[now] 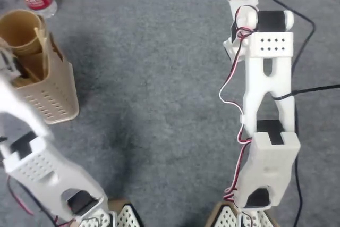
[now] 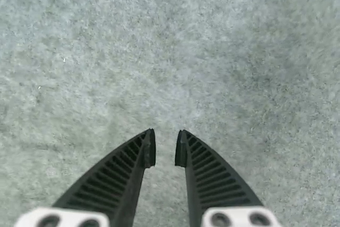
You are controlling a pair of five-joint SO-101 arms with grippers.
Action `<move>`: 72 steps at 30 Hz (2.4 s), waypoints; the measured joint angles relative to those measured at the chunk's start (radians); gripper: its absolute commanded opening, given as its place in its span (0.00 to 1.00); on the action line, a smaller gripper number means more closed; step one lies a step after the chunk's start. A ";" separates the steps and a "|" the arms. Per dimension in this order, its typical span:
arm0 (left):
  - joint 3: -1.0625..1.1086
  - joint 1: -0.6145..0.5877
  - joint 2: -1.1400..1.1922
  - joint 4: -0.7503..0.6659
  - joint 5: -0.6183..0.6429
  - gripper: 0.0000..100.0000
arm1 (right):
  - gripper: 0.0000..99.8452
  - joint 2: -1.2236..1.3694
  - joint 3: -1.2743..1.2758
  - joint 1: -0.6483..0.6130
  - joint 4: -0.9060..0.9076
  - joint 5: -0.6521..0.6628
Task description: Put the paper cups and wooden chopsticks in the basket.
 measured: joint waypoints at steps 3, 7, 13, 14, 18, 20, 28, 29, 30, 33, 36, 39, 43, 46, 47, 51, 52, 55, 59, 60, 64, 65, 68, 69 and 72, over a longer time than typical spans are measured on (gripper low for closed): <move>-0.015 0.041 0.020 0.000 -0.031 0.10 | 0.08 0.000 0.000 0.002 0.000 0.000; -0.032 0.083 0.043 0.000 -0.115 0.01 | 0.08 0.000 0.000 0.005 0.000 0.000; -0.037 0.089 0.057 -0.002 -0.198 0.01 | 0.08 0.000 0.000 0.005 0.000 -0.002; -0.037 0.089 0.057 -0.002 -0.216 0.01 | 0.08 0.000 0.000 0.005 0.000 -0.003; -0.040 0.106 0.057 -0.003 -0.318 0.01 | 0.08 0.000 0.000 0.005 0.000 -0.006; -0.040 0.124 0.057 -0.003 -0.388 0.01 | 0.08 0.000 0.000 0.005 0.000 -0.006; -0.041 0.201 0.054 -0.003 -0.736 0.01 | 0.08 0.000 0.000 0.005 0.000 -0.005; -0.041 0.207 0.054 -0.003 -0.776 0.01 | 0.08 0.000 0.000 0.002 0.000 -0.005; -0.041 0.213 0.054 -0.003 -0.816 0.01 | 0.08 0.000 0.000 -0.003 0.000 -0.005; -0.041 0.233 0.052 -0.003 -0.898 0.01 | 0.08 0.000 0.000 -0.023 0.000 -0.005; -0.041 0.255 0.052 -0.003 -0.927 0.01 | 0.08 0.000 0.000 -0.041 -0.018 -0.005; -0.054 0.276 0.054 -0.003 -0.934 0.01 | 0.08 0.000 0.000 -0.078 -0.071 -0.005; -0.132 0.278 0.072 -0.002 -0.916 0.01 | 0.09 0.000 0.000 -0.167 -0.161 -0.005; -0.164 0.253 0.094 -0.015 -0.882 0.01 | 0.09 0.000 0.000 -0.232 -0.232 -0.005; -0.166 0.242 0.097 -0.032 -0.865 0.01 | 0.09 0.000 -0.003 -0.250 -0.253 -0.005; -0.167 0.192 0.106 -0.132 -0.801 0.01 | 0.11 0.000 -0.014 -0.334 -0.356 -0.005; -0.167 0.180 0.109 -0.150 -0.790 0.01 | 0.13 0.000 -0.014 -0.358 -0.390 -0.005; -0.166 0.158 0.112 -0.173 -0.776 0.01 | 0.19 0.000 -0.014 -0.439 -0.503 -0.005; -0.141 0.157 0.110 -0.183 -0.776 0.01 | 0.22 0.038 -0.015 -0.531 -0.657 -0.005; -0.138 0.157 0.110 -0.183 -0.776 0.01 | 0.22 0.061 -0.015 -0.548 -0.694 -0.005; -0.132 0.157 0.110 -0.212 -0.764 0.01 | 0.22 0.132 -0.015 -0.594 -0.822 -0.005; -0.132 0.157 0.110 -0.227 -0.750 0.01 | 0.22 0.146 -0.015 -0.606 -0.845 -0.005; -0.106 0.149 0.110 -0.281 -0.720 0.01 | 0.22 0.187 -0.015 -0.643 -0.881 -0.005; -0.100 0.144 0.114 -0.299 -0.717 0.01 | 0.22 0.199 -0.015 -0.654 -0.882 -0.005; -0.097 0.130 0.143 -0.348 -0.717 0.02 | 0.22 0.210 -0.015 -0.658 -0.864 -0.005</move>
